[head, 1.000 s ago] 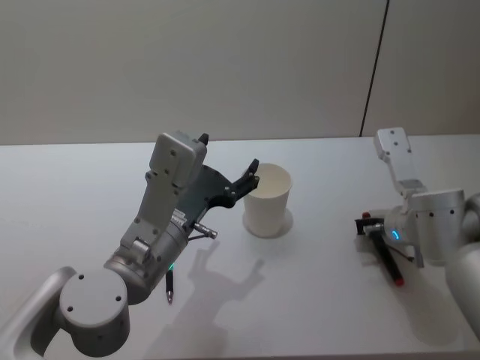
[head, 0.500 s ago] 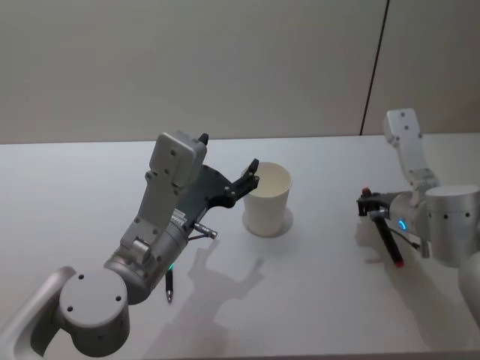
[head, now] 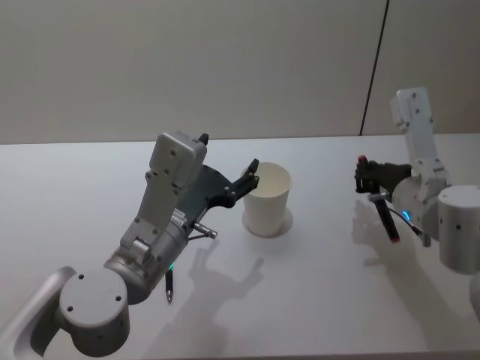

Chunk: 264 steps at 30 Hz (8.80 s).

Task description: Place the pen into the pen holder.

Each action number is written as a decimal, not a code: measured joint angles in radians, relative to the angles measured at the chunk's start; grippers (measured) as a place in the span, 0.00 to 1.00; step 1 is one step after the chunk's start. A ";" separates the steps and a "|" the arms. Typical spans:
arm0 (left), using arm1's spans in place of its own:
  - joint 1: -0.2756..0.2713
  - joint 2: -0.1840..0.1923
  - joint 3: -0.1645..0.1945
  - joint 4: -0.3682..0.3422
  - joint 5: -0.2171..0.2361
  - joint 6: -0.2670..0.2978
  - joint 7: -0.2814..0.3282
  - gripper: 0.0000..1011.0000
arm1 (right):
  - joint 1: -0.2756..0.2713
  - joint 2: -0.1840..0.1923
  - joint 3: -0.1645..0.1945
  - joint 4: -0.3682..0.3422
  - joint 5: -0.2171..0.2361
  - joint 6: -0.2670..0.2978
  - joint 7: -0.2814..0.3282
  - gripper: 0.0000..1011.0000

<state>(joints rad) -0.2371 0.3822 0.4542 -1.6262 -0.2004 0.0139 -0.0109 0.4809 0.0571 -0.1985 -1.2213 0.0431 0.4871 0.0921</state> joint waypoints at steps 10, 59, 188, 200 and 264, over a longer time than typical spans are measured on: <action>0.000 0.000 0.000 0.000 0.000 0.000 0.000 0.99 | -0.042 0.003 -0.011 -0.064 0.001 -0.147 0.026 0.17; 0.000 0.000 0.000 0.000 0.000 0.000 0.000 0.99 | 0.182 -0.144 -0.093 0.442 0.063 -0.923 0.190 0.17; 0.000 0.000 0.000 0.000 0.000 0.000 0.000 0.99 | -0.212 0.069 0.092 -0.190 -0.059 -0.459 0.098 0.99; 0.000 0.000 0.000 0.000 0.000 0.000 0.000 0.99 | -0.280 0.107 0.114 -0.256 -0.053 -0.442 0.128 0.99; 0.130 -0.008 -0.035 -0.112 -0.263 0.462 0.313 0.99 | -0.346 0.141 0.134 -0.332 -0.037 -0.423 0.156 0.99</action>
<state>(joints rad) -0.1068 0.3743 0.4193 -1.7385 -0.4635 0.4763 0.3019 0.1354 0.1980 -0.0645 -1.5531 0.0056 0.0639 0.2484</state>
